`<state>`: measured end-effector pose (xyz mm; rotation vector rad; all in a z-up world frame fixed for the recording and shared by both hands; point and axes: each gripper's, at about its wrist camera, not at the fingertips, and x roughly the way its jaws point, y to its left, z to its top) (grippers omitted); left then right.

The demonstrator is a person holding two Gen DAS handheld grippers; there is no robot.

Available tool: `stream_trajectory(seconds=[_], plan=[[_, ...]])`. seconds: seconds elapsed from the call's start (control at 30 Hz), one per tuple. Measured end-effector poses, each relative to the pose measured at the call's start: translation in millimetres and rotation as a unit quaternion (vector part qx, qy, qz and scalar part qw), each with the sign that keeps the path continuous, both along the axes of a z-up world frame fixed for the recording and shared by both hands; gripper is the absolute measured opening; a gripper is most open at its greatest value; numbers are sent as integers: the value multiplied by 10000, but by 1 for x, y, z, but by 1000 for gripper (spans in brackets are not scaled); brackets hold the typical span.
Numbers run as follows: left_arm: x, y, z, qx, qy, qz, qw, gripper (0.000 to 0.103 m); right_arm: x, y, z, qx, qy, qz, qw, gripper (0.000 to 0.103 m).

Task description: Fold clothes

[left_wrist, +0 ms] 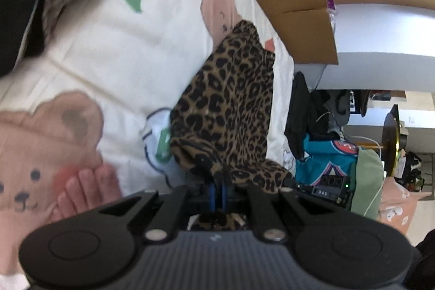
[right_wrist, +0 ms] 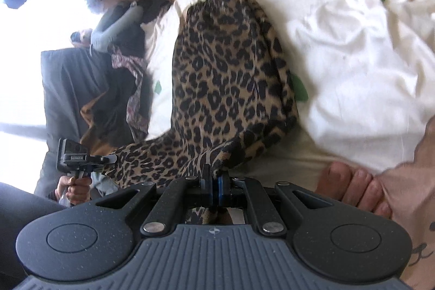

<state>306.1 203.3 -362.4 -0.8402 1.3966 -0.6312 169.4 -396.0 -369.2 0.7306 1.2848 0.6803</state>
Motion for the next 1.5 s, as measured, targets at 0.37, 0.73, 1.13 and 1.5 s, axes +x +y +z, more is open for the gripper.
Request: stream_trajectory(seconds=[0.37,0.73,1.13,1.5], plan=[[40,-3,8,121,-501,297,9982,5,19,-4,5,-64,-289,-484,9984,2],[70,-16,10,230,-806,372,9958,5,30,-5,4,-102,-380,-902,9951,2],[92,-23,10,304,-1075,537,9923,4,52,-2,1,-159,-585,-1095,9921,2],[112,-27,-4,439,-1198,833,9883,5,84,4,-9,-231,-718,-1238,9894,2]])
